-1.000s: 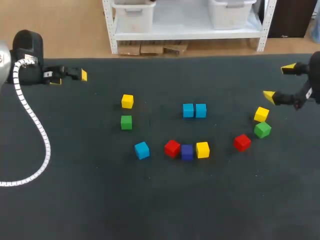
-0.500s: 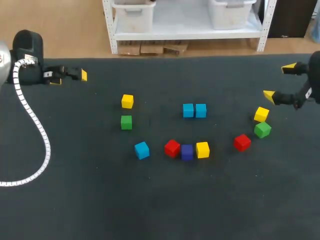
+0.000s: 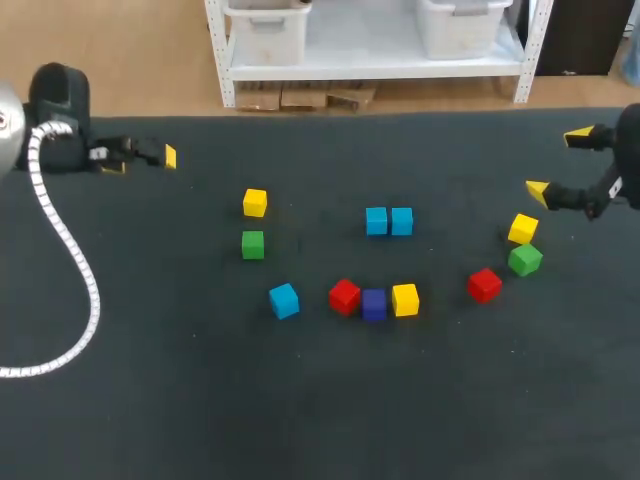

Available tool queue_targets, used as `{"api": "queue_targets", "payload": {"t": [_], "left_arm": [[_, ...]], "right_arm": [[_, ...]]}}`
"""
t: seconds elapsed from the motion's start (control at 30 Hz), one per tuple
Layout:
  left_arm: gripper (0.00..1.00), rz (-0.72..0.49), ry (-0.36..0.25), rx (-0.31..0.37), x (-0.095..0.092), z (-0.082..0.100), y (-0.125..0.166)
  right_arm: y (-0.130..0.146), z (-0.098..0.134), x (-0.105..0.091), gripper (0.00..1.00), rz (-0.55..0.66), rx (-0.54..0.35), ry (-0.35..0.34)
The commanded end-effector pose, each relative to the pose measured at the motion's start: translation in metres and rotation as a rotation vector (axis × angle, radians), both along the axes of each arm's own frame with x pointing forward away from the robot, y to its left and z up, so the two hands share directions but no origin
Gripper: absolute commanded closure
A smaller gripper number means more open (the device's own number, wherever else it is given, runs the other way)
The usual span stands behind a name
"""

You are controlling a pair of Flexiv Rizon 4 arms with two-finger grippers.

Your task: Place the blue cubes, place green cubes on the blue cubes, place the yellow cubes on the green cubes, then place the red cubes on the yellow cubes, and place purple cube on the red cubes.

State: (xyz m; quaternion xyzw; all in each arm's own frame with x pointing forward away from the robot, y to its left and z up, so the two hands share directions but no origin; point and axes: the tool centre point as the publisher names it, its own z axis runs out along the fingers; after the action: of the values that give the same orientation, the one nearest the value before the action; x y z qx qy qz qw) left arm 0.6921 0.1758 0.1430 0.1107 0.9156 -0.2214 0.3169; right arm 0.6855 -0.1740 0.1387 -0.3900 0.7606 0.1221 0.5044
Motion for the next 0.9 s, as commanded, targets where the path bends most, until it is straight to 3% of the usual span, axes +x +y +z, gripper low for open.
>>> {"api": "queue_targets", "payload": {"t": [0.03,0.13,0.2,0.27,0.4,0.53,0.77,0.9], "left_arm": [[0.0,-0.011,0.058,0.32,-0.005,-0.014,-0.032],[0.0,-0.098,0.076,0.442,-0.014,-0.031,-0.054],[0.0,-0.17,0.089,0.488,-0.018,-0.041,-0.065],[0.0,-0.23,0.125,0.558,-0.023,-0.055,-0.076],[0.0,-0.295,0.209,0.633,-0.034,-0.081,-0.092],[0.0,-0.316,0.277,0.661,-0.041,-0.109,-0.095],[0.0,-0.517,0.244,0.743,-0.056,-0.134,-0.112],[0.0,-0.588,0.236,0.741,-0.058,-0.138,-0.12]], "right_arm": [[0.003,-0.001,-0.002,0.0,-0.097,-0.025,-0.051],[0.003,-0.001,-0.002,0.0,-0.097,-0.025,-0.051],[0.003,-0.001,-0.002,0.0,-0.097,-0.025,-0.051],[0.003,-0.001,-0.002,0.0,-0.097,-0.025,-0.051],[0.003,-0.001,-0.002,0.0,-0.097,-0.025,-0.051],[0.003,-0.001,-0.002,0.0,-0.097,-0.025,-0.051],[0.003,-0.001,-0.002,0.0,-0.097,-0.025,-0.051],[0.003,-0.001,-0.002,0.0,-0.097,-0.025,-0.051]]}}
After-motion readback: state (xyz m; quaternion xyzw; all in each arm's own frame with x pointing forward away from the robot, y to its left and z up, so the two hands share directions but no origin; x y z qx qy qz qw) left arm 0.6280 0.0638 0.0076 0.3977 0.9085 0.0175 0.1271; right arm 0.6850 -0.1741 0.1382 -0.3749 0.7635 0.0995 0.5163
